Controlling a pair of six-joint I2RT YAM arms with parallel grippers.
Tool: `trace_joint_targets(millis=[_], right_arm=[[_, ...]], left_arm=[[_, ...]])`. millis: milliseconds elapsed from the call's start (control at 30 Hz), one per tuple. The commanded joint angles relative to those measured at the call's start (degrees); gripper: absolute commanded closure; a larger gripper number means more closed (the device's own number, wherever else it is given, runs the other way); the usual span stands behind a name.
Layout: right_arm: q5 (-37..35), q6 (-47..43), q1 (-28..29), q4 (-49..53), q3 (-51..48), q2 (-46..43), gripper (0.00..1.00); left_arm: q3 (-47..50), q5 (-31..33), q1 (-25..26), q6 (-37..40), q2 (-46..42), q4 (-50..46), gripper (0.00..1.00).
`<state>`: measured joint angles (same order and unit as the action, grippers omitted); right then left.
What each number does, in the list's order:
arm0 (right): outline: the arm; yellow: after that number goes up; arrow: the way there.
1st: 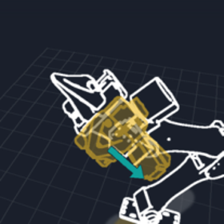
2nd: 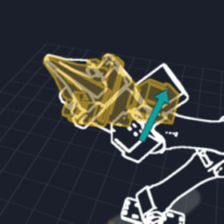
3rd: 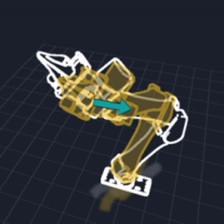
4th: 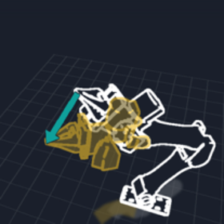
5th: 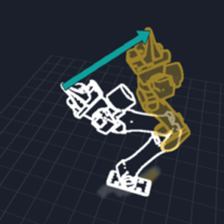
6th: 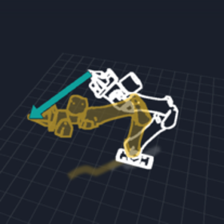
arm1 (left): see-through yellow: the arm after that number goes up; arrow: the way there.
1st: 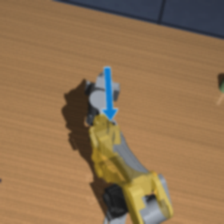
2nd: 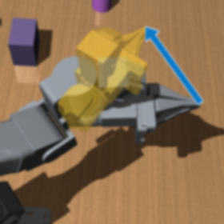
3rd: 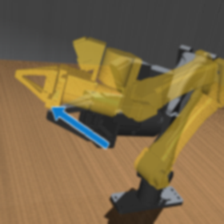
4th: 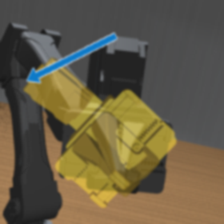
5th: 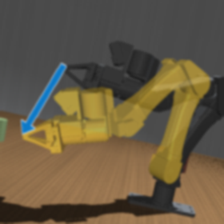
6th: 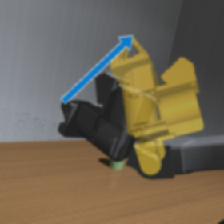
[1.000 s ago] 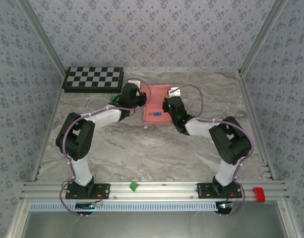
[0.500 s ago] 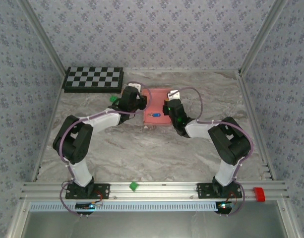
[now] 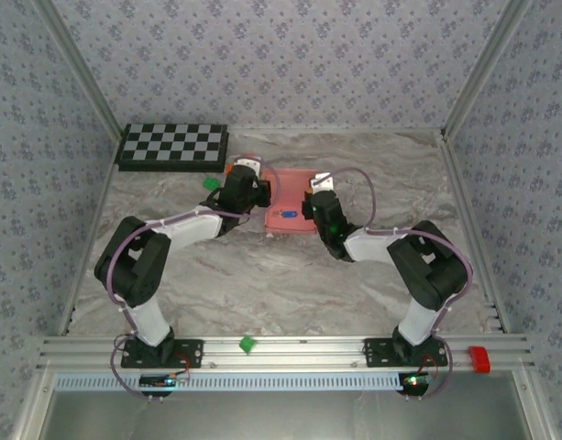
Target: Fold the paper box
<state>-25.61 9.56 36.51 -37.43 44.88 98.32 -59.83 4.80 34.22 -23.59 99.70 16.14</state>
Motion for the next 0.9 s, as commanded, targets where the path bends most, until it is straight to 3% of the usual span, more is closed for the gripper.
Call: trace_joint_targets(millis=[0,433,700,867], right_arm=[[-0.7,-0.4,1.1,-0.7,-1.2,-1.5,0.80],[-2.8,0.0,2.7,-1.2,-4.3,-3.0,0.81],[-3.7,0.5,3.3,-1.4,-6.2,-4.2,0.81],[-4.0,0.6,3.6,-1.4,-7.3,-4.9,0.81]], left_arm=[[1.2,-0.6,1.4,0.5,-2.4,0.8,0.96],[5.4,0.6,2.6,0.6,-4.5,2.7,0.95],[6.9,1.3,3.7,0.6,-5.4,3.2,0.83],[7.8,1.5,4.1,0.5,-5.7,3.6,0.86]])
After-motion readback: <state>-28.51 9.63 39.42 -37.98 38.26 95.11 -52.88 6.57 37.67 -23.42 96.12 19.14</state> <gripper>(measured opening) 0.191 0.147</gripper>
